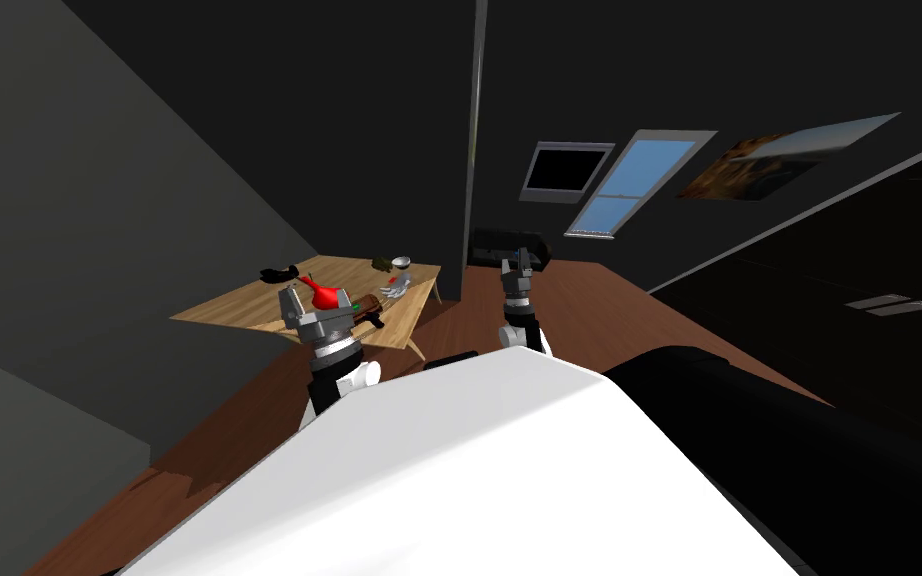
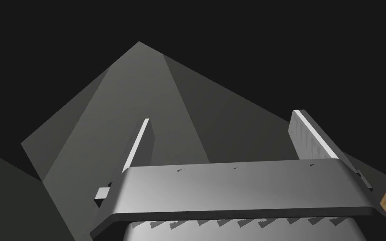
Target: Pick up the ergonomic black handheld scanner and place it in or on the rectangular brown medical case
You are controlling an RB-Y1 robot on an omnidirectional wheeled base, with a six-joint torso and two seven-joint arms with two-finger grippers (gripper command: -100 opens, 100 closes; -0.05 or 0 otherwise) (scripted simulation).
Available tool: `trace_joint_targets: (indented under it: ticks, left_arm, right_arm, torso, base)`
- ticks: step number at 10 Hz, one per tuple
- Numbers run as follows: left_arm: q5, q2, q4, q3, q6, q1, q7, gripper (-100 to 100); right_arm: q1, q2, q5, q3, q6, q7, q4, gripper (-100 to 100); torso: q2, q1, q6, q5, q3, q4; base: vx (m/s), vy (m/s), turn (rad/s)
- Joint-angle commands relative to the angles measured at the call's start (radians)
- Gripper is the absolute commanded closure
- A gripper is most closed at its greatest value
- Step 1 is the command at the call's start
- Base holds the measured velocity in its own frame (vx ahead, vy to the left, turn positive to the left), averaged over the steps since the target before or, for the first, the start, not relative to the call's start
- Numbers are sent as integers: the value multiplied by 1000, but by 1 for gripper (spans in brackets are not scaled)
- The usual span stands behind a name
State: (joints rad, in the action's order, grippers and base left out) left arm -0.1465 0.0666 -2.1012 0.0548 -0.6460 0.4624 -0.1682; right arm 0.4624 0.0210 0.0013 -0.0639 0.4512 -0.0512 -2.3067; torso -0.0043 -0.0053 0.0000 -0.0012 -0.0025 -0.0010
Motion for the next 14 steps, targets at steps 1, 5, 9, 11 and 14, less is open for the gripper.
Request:
trace_joint_targets:
  ticks: [1,5,9,11,14]
  left_arm:
    - [-37,18,50,6,-6,-14,-44,-100]
    - [-91,39,155,15,-20,-28,-106,-100]
    - [-149,59,256,25,-38,-44,-178,-100]
    - [-180,68,310,31,-48,-52,-217,-100]
    - [-242,85,407,42,-71,-69,-300,-100]
  right_arm:
    - [0,0,0,0,0,0,0,0]
    - [0,0,0,0,0,0,0,0]
    - [0,0,0,0,0,0,0,0]
    - [0,0,0,0,0,0,0,0]
    - [0,0,0,0,0,0,0,0]
  torso:
    - [0,0,0,0,0,0]
    - [1,1,0,0,1,0]
    - [1,1,0,0,1,0]
    - [1,1,0,0,1,0]
    - [1,1,0,0,0,0]
  base:
    - [65,-91,18]
    - [42,-63,9]
    - [45,-62,5]
    - [44,-64,2]
    - [55,-64,0]
